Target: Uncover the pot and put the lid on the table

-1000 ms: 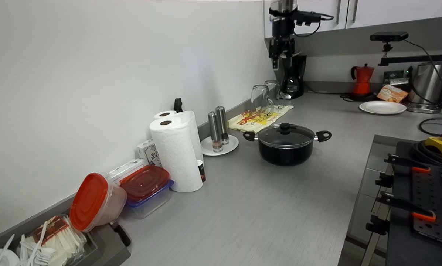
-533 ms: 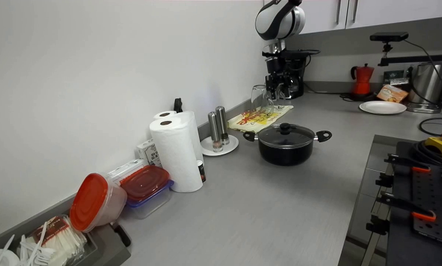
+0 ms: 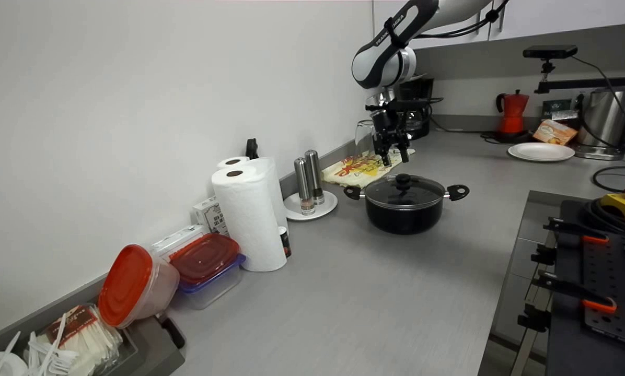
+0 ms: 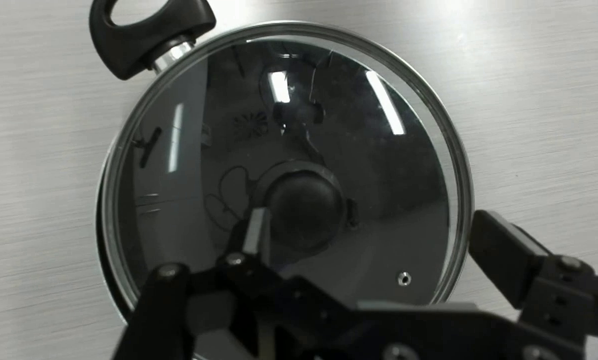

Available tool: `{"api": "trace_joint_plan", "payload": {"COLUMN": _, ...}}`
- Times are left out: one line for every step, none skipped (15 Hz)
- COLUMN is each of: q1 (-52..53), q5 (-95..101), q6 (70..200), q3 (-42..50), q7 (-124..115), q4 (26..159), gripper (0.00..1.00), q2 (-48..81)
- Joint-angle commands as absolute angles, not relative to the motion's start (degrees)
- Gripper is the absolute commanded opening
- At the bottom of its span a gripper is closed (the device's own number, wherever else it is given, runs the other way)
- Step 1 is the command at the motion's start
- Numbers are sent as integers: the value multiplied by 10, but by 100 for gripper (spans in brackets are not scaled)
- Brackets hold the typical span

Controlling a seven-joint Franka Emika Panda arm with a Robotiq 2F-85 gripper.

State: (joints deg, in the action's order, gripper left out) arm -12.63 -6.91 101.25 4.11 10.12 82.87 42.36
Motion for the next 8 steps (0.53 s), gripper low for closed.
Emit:
{"api": "trace_joint_plan", "payload": {"q1": -138, "q5": -77, "q6": 974, "q3": 37, "q7": 90, "q4": 773, "gripper": 100, "q2": 461}}
{"api": "trace_joint_plan", "payload": {"q1": -141, "q5": -78, "q6": 972, "q3": 37, "q7": 91, "q4": 769, "gripper": 100, "q2": 466}}
{"api": "trace_joint_plan", "payload": {"q1": -143, "q5": -78, "q6": 969, "q3": 37, "q7": 90, "q4": 763, "gripper": 100, "q2": 471}}
{"api": "trace_joint_plan", "payload": {"q1": -146, "q5": -79, "q6": 965, "q3": 37, "q7": 91, "q4": 758, "gripper": 100, "q2": 477}}
{"api": "trace_joint_plan", "payload": {"q1": -148, "q5": -79, "q6": 962, "q3": 36, "q7": 91, "q4": 753, "gripper": 100, "q2": 483}}
{"api": "trace_joint_plan", "payload": {"q1": -150, "q5": -80, "q6": 957, "q3": 36, "q7": 91, "q4": 748, "gripper": 100, "q2": 489}}
{"api": "trace_joint_plan", "payload": {"q1": -152, "q5": -81, "q6": 953, "q3": 35, "q7": 92, "q4": 742, "gripper": 100, "q2": 496}}
{"api": "trace_joint_plan", "payload": {"q1": -154, "q5": -81, "q6": 948, "q3": 34, "q7": 92, "q4": 736, "gripper": 100, "q2": 503}}
